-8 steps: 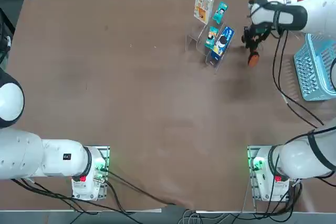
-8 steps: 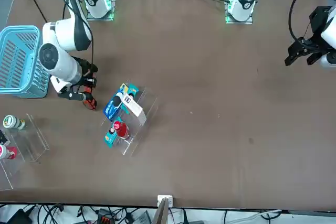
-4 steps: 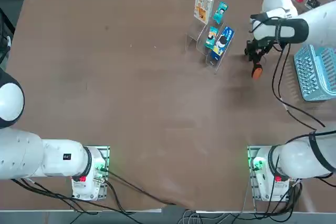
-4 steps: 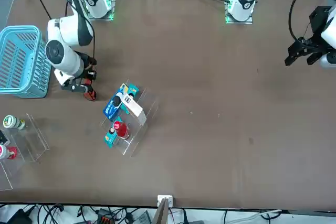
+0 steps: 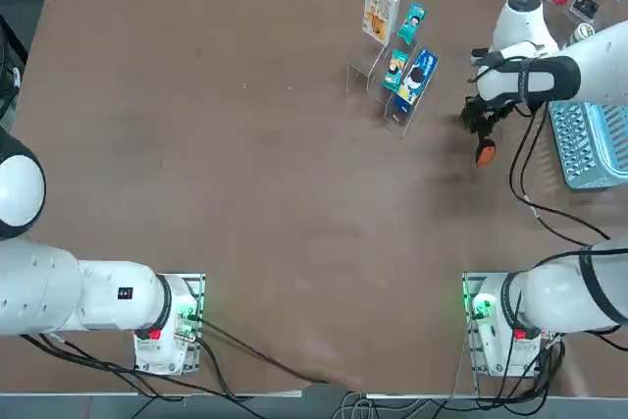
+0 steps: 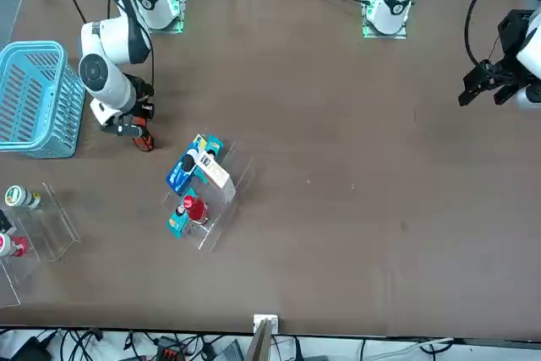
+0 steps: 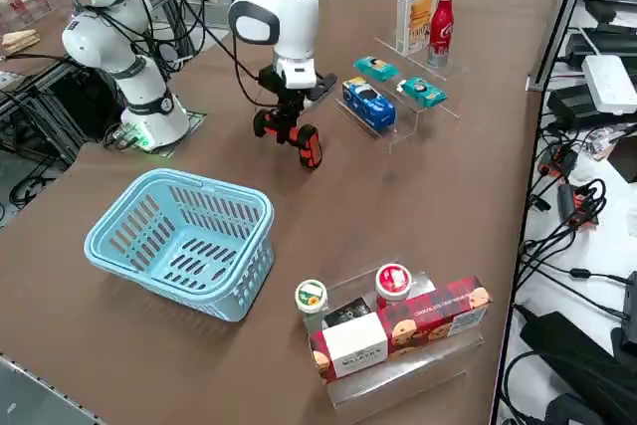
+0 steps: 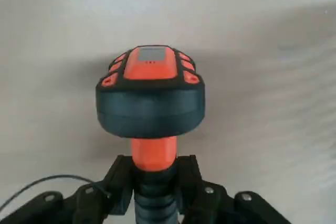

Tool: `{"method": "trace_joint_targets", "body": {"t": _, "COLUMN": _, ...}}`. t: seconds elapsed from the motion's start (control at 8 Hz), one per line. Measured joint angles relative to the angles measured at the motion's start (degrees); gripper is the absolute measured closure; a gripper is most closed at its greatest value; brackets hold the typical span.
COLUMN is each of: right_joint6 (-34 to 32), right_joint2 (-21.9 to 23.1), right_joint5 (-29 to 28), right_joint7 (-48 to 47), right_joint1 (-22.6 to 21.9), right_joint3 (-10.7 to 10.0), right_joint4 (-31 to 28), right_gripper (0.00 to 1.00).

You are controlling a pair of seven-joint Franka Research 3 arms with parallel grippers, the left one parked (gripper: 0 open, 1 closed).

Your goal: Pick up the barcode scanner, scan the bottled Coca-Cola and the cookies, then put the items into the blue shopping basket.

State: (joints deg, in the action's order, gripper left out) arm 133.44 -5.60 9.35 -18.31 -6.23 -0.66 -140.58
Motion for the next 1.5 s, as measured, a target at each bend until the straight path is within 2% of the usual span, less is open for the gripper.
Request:
{"method": "trace_joint_targets", "body": {"t": 0.12, "right_joint6": 0.9, "right_joint2": -0.3, "right_joint5": 0.0, "right_joint7": 0.0, "right_joint1": 0.6, "right_joint3": 0.0, "right_joint4": -0.8, "right_gripper": 0.56}}
{"method": "trace_joint_targets", "body": {"t": 0.38, "right_joint6": 1.3, "right_joint2": -1.1, "right_joint5": 0.0, "right_joint7": 0.0, "right_joint1": 1.0, "right_joint3": 0.0, "right_joint4": -1.1, "right_gripper": 0.23}}
{"method": "trace_joint_targets", "body": {"t": 0.5, "right_joint6": 1.3, "right_joint2": -1.1, "right_joint5": 0.1, "right_joint7": 0.0, "right_joint1": 1.0, "right_joint3": 0.0, "right_joint4": -1.1, "right_gripper": 0.03}}
{"method": "trace_joint_targets", "body": {"t": 0.75, "right_joint6": 0.3, "right_joint2": 0.0, "right_joint5": 0.1, "right_joint7": 0.0, "right_joint1": 1.0, "right_joint3": 0.0, "right_joint4": 0.5, "right_gripper": 0.00}}
{"method": "trace_joint_targets", "body": {"t": 0.88, "right_joint6": -3.4, "right_joint2": 1.3, "right_joint5": 0.1, "right_joint7": 0.0, "right_joint1": 0.9, "right_joint3": 0.1, "right_joint4": 4.2, "right_gripper": 0.00}}
{"method": "trace_joint_targets", "body": {"t": 1.0, "right_joint6": -9.8, "right_joint2": 2.7, "right_joint5": 0.0, "right_joint7": 0.0, "right_joint1": 0.6, "right_joint3": 0.4, "right_joint4": 10.3, "right_gripper": 0.00}}
{"method": "trace_joint_targets", "body": {"t": 1.25, "right_joint6": -23.5, "right_joint2": 3.1, "right_joint5": -3.4, "right_joint7": 0.1, "right_joint1": -2.7, "right_joint3": 0.9, "right_joint4": 27.8, "right_gripper": 0.00}}
{"method": "trace_joint_targets", "body": {"t": 1.5, "right_joint6": -31.0, "right_joint2": -0.5, "right_joint5": -7.1, "right_joint7": 0.2, "right_joint1": -5.8, "right_joint3": 1.3, "right_joint4": 44.4, "right_gripper": 0.00}}
